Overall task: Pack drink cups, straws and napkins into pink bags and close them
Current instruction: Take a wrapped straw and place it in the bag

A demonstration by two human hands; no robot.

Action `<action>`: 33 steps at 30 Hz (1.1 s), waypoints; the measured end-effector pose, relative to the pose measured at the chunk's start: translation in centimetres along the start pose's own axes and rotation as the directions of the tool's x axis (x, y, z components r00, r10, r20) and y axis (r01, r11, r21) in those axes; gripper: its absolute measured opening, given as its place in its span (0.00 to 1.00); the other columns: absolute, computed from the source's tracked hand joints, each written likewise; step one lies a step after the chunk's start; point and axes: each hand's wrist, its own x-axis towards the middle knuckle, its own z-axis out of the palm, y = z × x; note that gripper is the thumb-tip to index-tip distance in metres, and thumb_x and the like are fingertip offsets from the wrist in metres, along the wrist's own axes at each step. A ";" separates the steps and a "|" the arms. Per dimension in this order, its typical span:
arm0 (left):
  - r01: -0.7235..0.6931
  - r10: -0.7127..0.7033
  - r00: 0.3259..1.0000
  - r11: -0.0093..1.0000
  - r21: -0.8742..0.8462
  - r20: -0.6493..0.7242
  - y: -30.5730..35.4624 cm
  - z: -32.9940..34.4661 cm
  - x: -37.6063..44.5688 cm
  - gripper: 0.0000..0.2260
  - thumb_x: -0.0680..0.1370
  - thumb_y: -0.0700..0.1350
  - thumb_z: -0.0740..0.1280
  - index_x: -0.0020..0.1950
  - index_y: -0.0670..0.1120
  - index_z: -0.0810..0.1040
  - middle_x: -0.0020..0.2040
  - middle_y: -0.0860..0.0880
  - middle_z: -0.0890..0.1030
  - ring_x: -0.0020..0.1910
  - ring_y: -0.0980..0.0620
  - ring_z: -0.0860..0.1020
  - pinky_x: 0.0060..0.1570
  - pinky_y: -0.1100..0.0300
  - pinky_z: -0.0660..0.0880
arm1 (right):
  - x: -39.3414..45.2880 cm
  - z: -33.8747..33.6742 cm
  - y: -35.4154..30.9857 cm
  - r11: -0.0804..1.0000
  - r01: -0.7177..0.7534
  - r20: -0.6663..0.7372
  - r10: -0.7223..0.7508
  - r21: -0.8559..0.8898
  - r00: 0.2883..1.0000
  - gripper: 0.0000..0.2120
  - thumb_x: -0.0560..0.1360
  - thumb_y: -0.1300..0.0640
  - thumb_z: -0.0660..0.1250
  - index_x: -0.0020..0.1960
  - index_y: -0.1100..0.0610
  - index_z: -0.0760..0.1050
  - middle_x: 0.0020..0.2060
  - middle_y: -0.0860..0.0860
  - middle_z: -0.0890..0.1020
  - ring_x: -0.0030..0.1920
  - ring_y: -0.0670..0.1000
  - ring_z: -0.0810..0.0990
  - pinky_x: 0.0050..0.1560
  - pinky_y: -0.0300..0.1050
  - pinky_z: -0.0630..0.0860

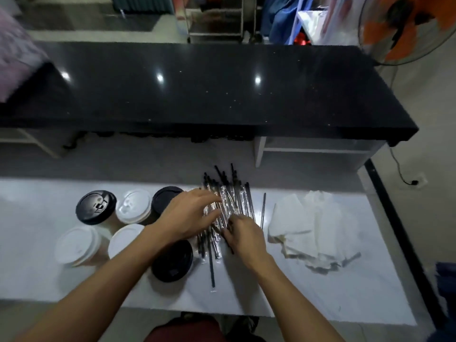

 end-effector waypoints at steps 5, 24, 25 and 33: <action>0.148 -0.151 0.979 0.989 -0.028 -0.140 0.5 -0.7 -2.2 0.15 0.79 0.56 0.65 0.62 0.53 0.82 0.57 0.55 0.84 0.57 0.53 0.80 0.55 0.55 0.77 | 1.6 0.5 -0.4 0.998 0.014 0.048 -0.011 -0.062 0.999 0.13 0.78 0.44 0.67 0.49 0.54 0.74 0.44 0.49 0.79 0.42 0.53 0.79 0.40 0.47 0.74; 0.276 -0.301 0.908 0.953 -0.123 -0.292 -0.5 0.8 -6.5 0.09 0.80 0.50 0.69 0.59 0.53 0.82 0.57 0.56 0.83 0.56 0.54 0.80 0.56 0.53 0.77 | 4.3 -1.2 -1.1 0.997 -0.071 0.131 0.067 0.024 0.989 0.07 0.76 0.60 0.63 0.41 0.54 0.77 0.35 0.49 0.80 0.37 0.51 0.78 0.32 0.41 0.70; 0.281 -0.306 0.906 0.952 -0.126 -0.293 -0.4 0.8 -6.6 0.09 0.80 0.50 0.69 0.59 0.53 0.82 0.57 0.56 0.83 0.56 0.54 0.80 0.57 0.53 0.77 | 4.5 -1.1 -1.3 0.997 -0.070 0.123 0.067 0.020 0.990 0.07 0.76 0.60 0.63 0.41 0.54 0.78 0.35 0.49 0.80 0.37 0.51 0.78 0.32 0.41 0.72; 0.296 -0.325 0.897 0.945 -0.141 -0.298 -0.4 0.8 -7.6 0.10 0.80 0.50 0.69 0.60 0.54 0.82 0.57 0.56 0.83 0.57 0.56 0.79 0.57 0.55 0.77 | 5.5 -0.8 -2.1 0.998 -0.067 0.144 0.069 -0.022 0.987 0.12 0.80 0.49 0.65 0.42 0.55 0.74 0.34 0.48 0.76 0.33 0.47 0.74 0.33 0.42 0.73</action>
